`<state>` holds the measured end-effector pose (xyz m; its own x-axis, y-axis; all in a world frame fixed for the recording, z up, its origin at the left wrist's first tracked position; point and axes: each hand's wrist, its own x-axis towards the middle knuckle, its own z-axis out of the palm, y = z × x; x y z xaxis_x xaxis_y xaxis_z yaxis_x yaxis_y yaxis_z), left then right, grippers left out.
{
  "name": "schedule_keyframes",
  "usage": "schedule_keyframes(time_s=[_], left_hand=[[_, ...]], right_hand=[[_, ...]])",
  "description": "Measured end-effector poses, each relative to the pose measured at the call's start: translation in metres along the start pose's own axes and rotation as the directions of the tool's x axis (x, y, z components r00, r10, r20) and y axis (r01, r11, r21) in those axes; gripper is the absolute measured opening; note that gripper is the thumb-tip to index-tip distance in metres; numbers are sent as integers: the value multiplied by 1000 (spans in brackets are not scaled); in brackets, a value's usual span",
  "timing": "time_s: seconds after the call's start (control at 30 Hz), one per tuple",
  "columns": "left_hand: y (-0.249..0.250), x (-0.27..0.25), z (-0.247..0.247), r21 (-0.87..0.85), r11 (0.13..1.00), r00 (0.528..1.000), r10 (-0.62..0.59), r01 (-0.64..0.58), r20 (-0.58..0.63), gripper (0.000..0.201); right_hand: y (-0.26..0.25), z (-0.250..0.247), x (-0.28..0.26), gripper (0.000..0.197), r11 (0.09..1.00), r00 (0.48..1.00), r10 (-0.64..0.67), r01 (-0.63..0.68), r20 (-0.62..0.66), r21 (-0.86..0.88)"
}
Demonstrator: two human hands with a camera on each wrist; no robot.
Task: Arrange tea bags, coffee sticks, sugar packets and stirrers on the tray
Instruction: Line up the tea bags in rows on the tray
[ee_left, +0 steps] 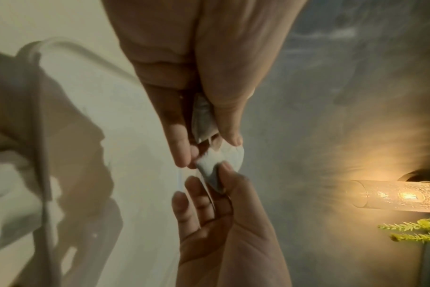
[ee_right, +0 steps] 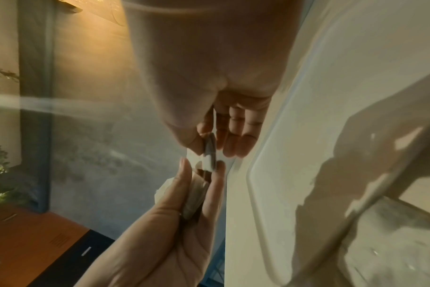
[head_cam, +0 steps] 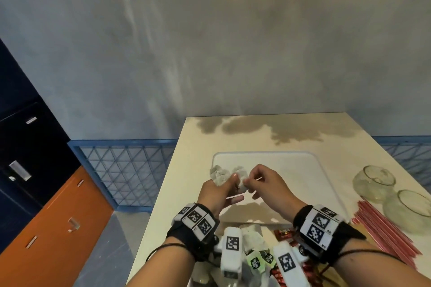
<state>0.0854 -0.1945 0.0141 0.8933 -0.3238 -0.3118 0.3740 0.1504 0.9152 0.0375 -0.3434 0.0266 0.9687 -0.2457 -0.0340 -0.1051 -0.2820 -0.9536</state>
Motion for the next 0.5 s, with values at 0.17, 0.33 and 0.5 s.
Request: schedule_keyframes(time_s=[0.17,0.33,0.5], left_hand=[[11,19,-1,20,999,999,-40,41,-8,20],[19,39,5,-78,997,1000,-16,17,18,28],[24,73,-3,7,999,996,-37,38,-80,17]], right_hand=[[-3,-2,24,15,940,978,-136,78,-157,-331],[0,14,39,11,824,945,-325,260,-44,-503],[11,18,56,18,793,940,-339,311,45,-524]])
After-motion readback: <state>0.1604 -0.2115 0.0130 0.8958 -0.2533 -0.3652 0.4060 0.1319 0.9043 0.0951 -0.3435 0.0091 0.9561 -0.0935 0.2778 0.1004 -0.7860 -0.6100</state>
